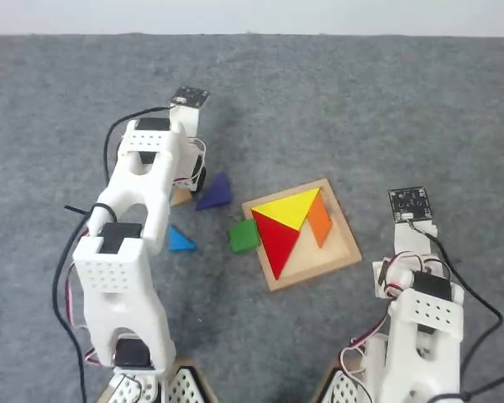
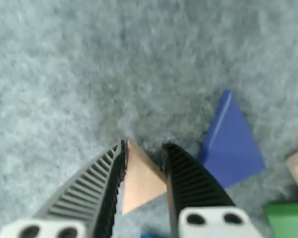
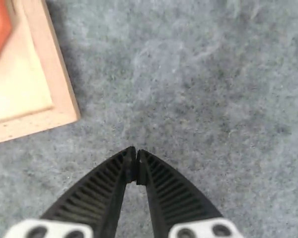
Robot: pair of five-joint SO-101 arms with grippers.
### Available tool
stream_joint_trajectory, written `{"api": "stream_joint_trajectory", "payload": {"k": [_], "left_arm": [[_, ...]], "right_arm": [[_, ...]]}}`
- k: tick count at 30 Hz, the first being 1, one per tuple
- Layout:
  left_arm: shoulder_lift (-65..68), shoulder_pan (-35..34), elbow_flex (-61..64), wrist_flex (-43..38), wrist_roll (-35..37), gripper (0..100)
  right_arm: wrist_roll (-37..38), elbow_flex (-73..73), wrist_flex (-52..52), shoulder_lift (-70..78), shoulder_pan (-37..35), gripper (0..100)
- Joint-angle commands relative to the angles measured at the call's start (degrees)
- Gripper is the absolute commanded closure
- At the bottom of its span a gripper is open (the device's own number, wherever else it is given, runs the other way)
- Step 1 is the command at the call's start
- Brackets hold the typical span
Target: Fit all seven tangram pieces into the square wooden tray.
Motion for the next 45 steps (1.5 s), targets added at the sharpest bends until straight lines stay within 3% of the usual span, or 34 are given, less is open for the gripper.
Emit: {"api": "stream_joint_trajectory", "payload": {"k": [1, 4, 15, 20, 30, 37, 40, 45], "left_arm": [[-0.8, -1.5, -1.0, 4.9, -1.4, 84], [-0.4, -2.3, -1.0, 7.3, -4.4, 79], [-0.8, -3.3, -0.7, 11.8, -9.1, 79], [0.4, -3.2, 0.3, 8.7, -9.8, 79], [1.9, -2.6, 0.1, 8.2, -11.6, 99], [-3.4, -3.3, 0.3, 8.9, -11.3, 99], [-8.8, -4.1, 0.5, 8.8, -7.8, 98], [-10.1, -3.8, -0.2, 7.2, -3.5, 84]], "right_arm": [[0.5, -0.3, -0.9, -1.4, 0.7, 98.9], [0.5, -0.3, -0.9, -1.3, 0.7, 98.9], [0.5, -0.3, -0.9, -1.3, 0.7, 98.9], [0.5, -0.3, -0.9, -1.3, 0.7, 98.9], [0.5, -0.3, -0.9, -1.3, 0.7, 98.9], [0.5, -0.3, -0.9, -1.2, 0.7, 98.9], [0.5, -0.3, -0.9, -1.2, 0.7, 98.9], [0.5, -0.3, -0.9, -1.2, 0.7, 98.9]]}}
